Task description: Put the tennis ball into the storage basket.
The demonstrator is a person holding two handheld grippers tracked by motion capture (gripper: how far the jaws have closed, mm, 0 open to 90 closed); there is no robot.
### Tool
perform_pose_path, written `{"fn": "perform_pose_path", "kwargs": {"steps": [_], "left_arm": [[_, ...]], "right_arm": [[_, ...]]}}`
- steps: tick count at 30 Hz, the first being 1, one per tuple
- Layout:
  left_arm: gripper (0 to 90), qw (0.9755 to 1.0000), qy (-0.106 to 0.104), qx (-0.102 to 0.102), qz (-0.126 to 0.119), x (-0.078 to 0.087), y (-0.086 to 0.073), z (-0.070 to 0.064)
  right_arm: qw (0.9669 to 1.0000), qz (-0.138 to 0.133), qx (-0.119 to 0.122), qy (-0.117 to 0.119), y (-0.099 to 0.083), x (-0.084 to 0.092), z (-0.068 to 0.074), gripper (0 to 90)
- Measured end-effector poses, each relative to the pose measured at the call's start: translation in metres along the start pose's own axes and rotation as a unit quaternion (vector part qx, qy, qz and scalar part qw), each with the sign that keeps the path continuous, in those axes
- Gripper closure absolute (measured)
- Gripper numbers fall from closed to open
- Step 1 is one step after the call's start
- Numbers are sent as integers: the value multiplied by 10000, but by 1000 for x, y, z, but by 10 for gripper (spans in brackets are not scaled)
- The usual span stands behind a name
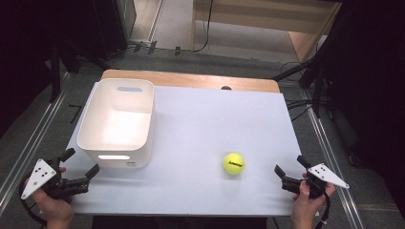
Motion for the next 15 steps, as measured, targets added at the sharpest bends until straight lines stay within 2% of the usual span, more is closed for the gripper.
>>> {"fn": "perform_pose_path", "kwargs": {"steps": [2,8,13,15], "left_arm": [[0,10000,6,4,-2,0,0,0],[0,10000,9,14,-4,0,0,0],[0,10000,4,-1,-6,0,0,0],[0,10000,3,0,-10,0,0,0]], "right_arm": [[10000,7,15,-5,0,0,0,0],[9997,9,-183,132,6,4,-2,0],[9997,131,-23,203,8,3,2,0],[9993,180,193,258,14,4,9,0]]}}
Point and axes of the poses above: each handheld gripper's, and its own axes: x roughly backward along the jaws, y roughly out of its top, z roughly to its left, the point moved 6 cm from there along -x, roughly forward along the jaws, and after that the axes turned 12 degrees about -x, right-handed, at the moved point
